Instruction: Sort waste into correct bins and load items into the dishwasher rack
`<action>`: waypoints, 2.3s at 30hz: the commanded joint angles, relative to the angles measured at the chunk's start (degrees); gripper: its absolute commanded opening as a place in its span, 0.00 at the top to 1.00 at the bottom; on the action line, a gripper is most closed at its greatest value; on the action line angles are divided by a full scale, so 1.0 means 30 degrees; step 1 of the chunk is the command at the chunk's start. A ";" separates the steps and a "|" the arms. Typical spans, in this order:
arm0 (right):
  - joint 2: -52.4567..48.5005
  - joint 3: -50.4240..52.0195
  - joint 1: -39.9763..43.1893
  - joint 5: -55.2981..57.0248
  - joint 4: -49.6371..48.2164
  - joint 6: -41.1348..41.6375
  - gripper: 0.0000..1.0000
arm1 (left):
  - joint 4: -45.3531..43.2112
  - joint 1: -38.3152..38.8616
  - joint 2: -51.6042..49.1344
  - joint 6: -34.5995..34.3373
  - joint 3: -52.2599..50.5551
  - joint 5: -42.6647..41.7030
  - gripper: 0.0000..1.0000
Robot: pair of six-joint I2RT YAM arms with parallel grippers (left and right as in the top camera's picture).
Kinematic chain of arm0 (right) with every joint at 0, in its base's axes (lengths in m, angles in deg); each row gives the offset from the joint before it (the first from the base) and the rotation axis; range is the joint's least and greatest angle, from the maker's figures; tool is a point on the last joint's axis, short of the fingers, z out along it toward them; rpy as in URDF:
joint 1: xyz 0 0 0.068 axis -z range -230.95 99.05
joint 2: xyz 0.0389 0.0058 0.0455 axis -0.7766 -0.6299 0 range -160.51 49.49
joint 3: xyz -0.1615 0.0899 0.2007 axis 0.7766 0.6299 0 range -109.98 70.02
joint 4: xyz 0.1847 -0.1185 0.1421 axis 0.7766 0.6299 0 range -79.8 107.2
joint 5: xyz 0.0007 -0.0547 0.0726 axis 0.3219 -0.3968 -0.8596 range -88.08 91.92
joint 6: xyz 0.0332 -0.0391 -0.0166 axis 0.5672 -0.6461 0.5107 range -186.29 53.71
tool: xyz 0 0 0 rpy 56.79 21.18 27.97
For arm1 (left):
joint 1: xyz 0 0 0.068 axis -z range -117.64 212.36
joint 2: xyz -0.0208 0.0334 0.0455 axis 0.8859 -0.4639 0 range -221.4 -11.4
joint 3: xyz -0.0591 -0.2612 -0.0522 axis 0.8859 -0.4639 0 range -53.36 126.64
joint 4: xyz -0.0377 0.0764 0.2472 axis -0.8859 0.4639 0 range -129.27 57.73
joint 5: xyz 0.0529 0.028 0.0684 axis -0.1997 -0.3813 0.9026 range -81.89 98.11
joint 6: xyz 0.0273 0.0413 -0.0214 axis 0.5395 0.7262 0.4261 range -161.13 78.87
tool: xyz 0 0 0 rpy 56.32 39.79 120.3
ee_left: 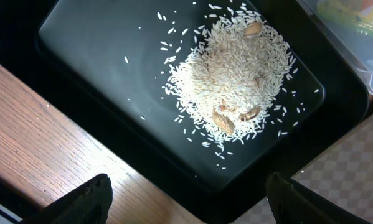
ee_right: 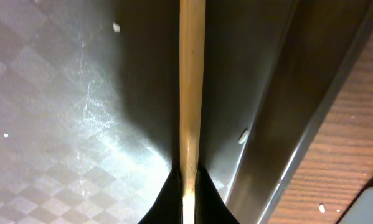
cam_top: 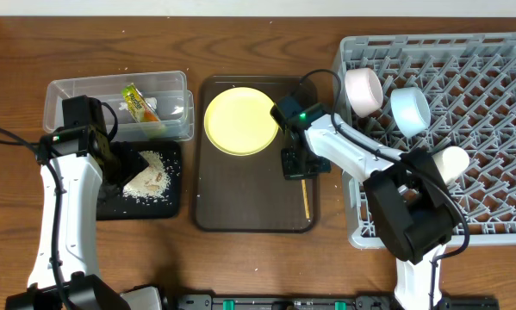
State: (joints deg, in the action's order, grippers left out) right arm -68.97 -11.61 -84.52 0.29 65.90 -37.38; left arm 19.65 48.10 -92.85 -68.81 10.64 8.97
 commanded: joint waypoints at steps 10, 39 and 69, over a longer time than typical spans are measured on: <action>0.6594 -0.0670 0.2470 -0.0248 0.2863 -0.3519 0.99 | 0.0051 -0.0095 0.0036 -0.0233 -0.0015 0.0372 0.18; 0.8808 0.4940 0.7053 -0.0262 -0.0146 -0.5734 0.89 | 0.0051 -0.0095 0.0036 -0.0233 -0.0015 0.0372 0.18; 0.1377 -0.0109 0.1158 0.1180 -0.9697 -0.0772 0.52 | 0.0051 -0.0095 0.0036 -0.0233 -0.0015 0.0372 0.18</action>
State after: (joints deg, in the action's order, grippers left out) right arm -62.15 -11.78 -80.71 2.32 38.06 -44.49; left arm 19.65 48.10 -92.85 -68.81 10.64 8.99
